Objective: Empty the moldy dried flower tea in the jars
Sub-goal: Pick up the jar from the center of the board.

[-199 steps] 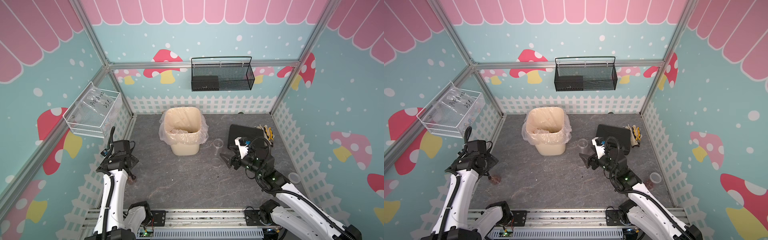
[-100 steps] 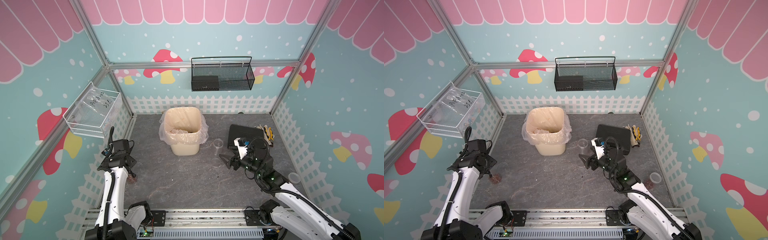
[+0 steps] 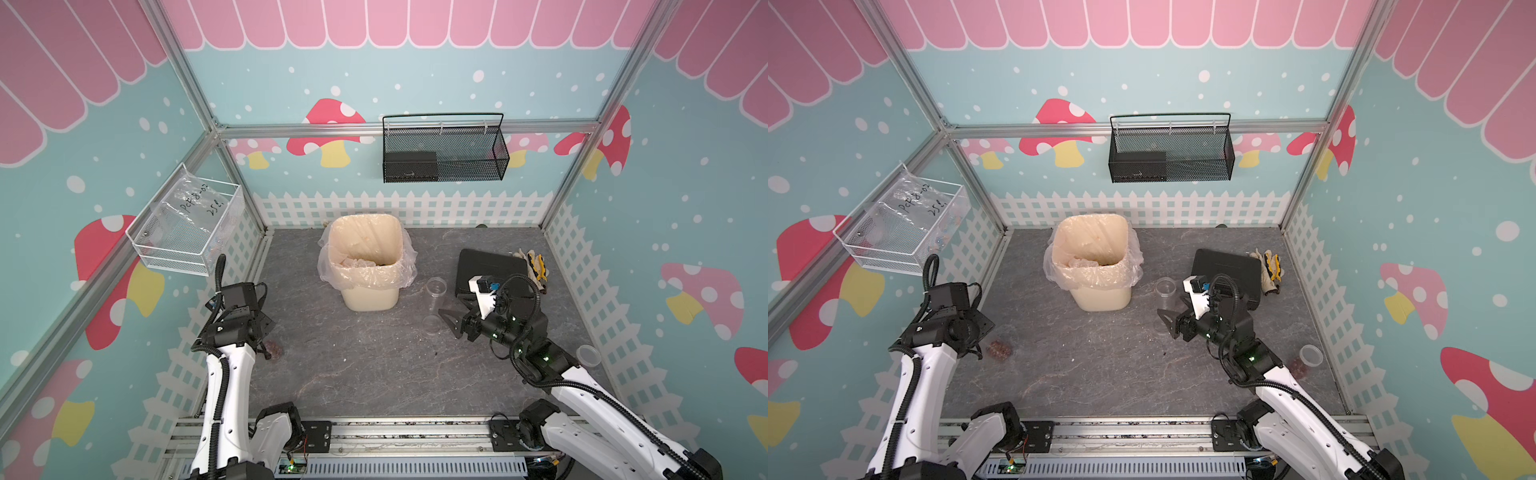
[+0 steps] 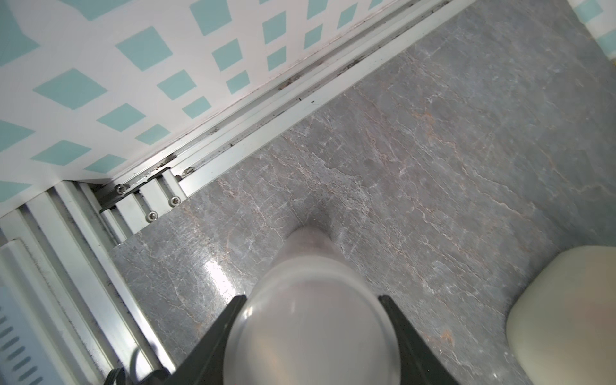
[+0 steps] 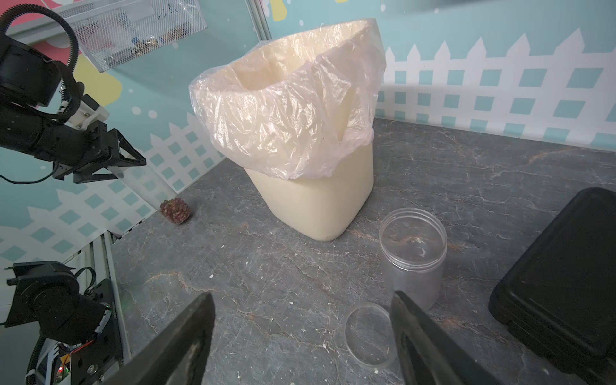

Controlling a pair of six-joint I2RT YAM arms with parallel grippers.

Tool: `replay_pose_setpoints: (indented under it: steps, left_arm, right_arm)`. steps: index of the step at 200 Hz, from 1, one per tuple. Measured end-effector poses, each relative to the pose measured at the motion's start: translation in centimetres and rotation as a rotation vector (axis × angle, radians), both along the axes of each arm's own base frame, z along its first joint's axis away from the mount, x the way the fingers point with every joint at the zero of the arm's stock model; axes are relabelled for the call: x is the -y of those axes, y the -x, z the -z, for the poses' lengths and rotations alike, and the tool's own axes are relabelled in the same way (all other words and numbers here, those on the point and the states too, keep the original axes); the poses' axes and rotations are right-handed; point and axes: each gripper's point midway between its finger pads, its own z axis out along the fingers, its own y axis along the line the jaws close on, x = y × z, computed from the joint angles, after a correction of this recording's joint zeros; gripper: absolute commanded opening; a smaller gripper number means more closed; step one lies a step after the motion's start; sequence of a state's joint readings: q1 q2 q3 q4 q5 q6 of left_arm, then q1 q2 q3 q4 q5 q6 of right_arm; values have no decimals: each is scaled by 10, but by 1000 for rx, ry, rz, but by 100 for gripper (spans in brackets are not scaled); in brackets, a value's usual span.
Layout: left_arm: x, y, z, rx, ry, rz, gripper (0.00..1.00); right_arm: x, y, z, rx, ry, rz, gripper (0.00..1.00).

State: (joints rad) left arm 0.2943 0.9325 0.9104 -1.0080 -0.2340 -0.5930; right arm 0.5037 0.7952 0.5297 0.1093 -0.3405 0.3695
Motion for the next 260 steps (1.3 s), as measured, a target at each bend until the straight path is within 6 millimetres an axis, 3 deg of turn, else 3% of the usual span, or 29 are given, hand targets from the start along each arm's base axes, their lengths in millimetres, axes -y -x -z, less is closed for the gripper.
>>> replay_pose_setpoints:
  steps: [36,66,120,187,212,260]
  left_arm:
    - [20,-10,-19,77,46,126,6]
    - [51,-19,-32,135,92,268,5]
    - [126,-24,-34,141,190,569,4]
    - [232,-4,-44,156,328,999,0]
    - [274,9,-62,200,367,1196,0]
    - [323,11,-109,342,394,1438,0]
  right_arm:
    - [2,5,-3,17,25,-11,84]
    - [0,9,-10,36,37,-41,84]
    - [-11,18,-26,76,29,-133,83]
    - [-33,34,-41,171,0,-320,77]
    - [-40,46,-44,257,-6,-403,78]
    - [-66,75,-36,380,11,-596,84]
